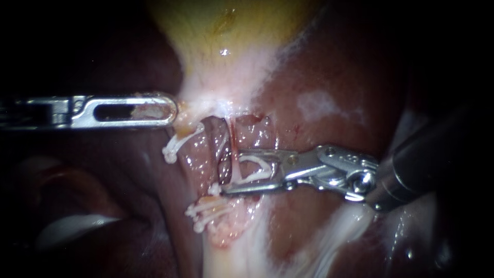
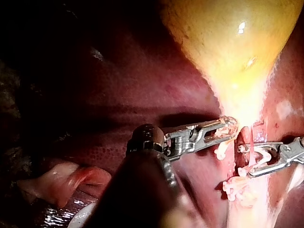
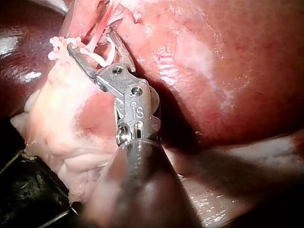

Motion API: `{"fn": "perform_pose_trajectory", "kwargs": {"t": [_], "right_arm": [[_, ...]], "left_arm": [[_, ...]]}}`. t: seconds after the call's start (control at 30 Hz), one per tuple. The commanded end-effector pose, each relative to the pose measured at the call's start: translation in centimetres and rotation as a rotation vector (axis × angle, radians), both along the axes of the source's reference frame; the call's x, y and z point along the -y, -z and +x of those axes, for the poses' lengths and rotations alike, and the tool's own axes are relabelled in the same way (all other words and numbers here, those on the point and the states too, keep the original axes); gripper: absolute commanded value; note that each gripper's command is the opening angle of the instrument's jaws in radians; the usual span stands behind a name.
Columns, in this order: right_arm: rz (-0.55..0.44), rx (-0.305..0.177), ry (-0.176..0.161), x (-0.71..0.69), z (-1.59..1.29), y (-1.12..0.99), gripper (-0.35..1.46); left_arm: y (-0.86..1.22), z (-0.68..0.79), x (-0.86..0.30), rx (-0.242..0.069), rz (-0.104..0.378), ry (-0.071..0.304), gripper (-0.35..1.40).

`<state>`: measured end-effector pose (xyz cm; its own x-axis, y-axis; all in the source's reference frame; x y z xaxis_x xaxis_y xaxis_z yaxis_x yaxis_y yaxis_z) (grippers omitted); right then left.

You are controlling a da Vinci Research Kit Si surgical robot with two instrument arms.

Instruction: Clipping second clip right tube

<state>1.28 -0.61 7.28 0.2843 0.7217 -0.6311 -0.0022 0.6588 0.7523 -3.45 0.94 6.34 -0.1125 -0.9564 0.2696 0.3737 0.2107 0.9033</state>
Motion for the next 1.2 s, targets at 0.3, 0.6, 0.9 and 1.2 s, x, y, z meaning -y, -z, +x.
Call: {"fn": "perform_pose_trajectory", "kwargs": {"t": [0.3,0.6,0.9,1.2], "right_arm": [[0.103,-0.107,-0.022,0.04,0.08,0.01,0.46],[0.17,-0.149,-0.025,0.05,0.09,0.05,0.41],[0.245,-0.134,-0.034,0.06,0.05,0.06,-0.25],[0.248,-0.09,-0.031,0.07,-0.01,0.06,-0.35]], "left_arm": [[0.0,0.0,0.0,0.0,0.0,0.0,-0.35],[0.0,0.0,0.0,0.0,0.0,0.0,-0.35],[0.0,0.0,0.0,0.0,0.0,0.0,-0.35],[0.0,0.0,0.0,0.0,0.0,0.0,-0.35]]}}
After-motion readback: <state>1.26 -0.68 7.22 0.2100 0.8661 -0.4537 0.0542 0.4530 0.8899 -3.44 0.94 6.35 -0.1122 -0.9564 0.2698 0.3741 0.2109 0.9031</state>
